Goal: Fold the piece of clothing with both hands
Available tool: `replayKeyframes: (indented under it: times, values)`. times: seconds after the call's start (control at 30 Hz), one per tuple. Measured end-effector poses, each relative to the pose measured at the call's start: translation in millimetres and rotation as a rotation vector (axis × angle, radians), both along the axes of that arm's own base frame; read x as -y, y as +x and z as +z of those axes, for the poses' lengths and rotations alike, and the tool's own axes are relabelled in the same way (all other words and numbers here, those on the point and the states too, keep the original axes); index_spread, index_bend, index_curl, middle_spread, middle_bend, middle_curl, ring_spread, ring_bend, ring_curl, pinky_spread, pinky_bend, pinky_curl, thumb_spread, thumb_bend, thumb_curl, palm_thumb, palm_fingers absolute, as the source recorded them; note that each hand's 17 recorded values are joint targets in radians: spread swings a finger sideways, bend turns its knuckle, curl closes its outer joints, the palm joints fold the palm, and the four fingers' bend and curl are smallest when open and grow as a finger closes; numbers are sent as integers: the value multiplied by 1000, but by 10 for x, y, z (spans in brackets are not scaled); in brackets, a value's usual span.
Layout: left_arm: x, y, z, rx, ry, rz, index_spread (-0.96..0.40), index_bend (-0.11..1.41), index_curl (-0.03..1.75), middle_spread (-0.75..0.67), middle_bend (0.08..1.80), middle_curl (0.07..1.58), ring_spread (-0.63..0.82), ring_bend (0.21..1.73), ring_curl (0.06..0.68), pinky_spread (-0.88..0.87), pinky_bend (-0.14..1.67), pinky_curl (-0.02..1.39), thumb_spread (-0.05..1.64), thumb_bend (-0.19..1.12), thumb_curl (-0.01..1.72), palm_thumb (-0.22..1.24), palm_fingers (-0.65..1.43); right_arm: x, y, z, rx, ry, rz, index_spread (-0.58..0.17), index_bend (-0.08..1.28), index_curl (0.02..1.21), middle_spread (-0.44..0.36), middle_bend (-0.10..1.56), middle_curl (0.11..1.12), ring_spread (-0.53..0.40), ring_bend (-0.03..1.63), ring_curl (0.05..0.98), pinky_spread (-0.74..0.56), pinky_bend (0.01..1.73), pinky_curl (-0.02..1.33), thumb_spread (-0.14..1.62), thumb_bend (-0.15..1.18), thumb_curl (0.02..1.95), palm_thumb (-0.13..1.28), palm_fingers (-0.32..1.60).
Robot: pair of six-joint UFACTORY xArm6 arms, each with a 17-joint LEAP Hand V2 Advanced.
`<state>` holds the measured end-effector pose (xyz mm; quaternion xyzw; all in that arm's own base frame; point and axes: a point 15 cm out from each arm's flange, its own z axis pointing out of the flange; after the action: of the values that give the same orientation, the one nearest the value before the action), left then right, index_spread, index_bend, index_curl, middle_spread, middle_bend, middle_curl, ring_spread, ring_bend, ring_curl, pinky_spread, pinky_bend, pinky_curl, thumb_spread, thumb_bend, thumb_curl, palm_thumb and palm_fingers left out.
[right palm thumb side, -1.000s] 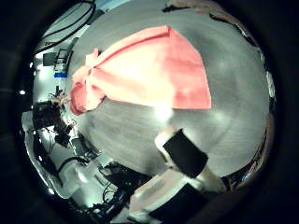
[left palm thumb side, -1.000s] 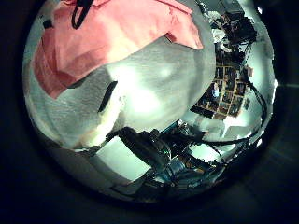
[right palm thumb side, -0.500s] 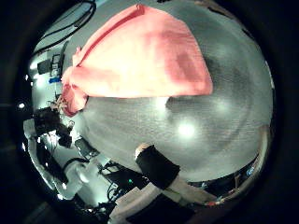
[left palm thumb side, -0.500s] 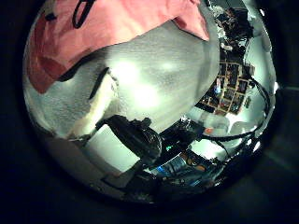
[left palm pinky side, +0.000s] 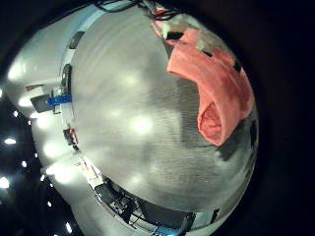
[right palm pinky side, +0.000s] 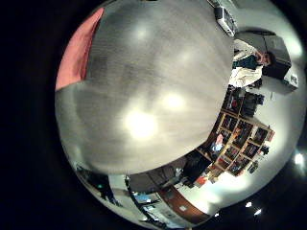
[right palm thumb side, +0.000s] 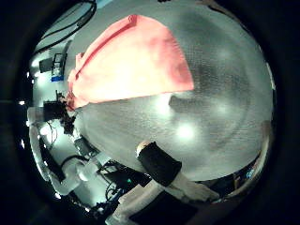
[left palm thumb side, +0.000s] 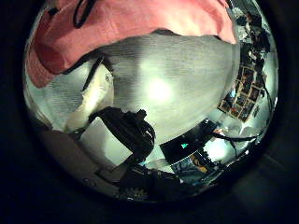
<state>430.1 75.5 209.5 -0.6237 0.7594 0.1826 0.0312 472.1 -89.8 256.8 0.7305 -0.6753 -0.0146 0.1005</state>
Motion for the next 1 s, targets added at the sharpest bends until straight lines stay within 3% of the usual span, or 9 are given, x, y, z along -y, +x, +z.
replayKeyframes:
  times: [0.2,0.43,0.83,1.0]
  values:
    - [38,41,278,59,-28,-13,-142,187,482,-79,182,401,109,583,222,230,204,387,1319,-10,310,636,290,-88,-20,-62,-16,4,28,-360,147,272,-66,298,360,-52,416,280,180,302,337,1207,-14,315,380,180]
    - [481,77,728,159,-108,-64,-148,186,470,-89,190,396,88,592,222,224,201,383,1327,-10,313,629,315,-217,-34,-251,-58,11,67,-366,162,274,-80,227,346,-53,400,277,181,334,339,1186,-19,324,405,139]
    - [838,18,765,135,-166,-71,-157,191,464,-92,183,384,87,588,219,221,199,379,1327,-9,318,633,314,-589,285,-567,-102,9,134,-365,159,274,-59,194,339,-13,341,261,199,352,333,1108,-27,324,394,84]
    - [858,5,743,129,-172,-71,-154,190,463,-92,184,380,92,587,217,221,200,377,1329,-9,320,634,315,-694,408,-640,-104,6,147,-359,159,274,-44,194,339,-2,329,260,205,346,329,1090,-24,324,395,84]
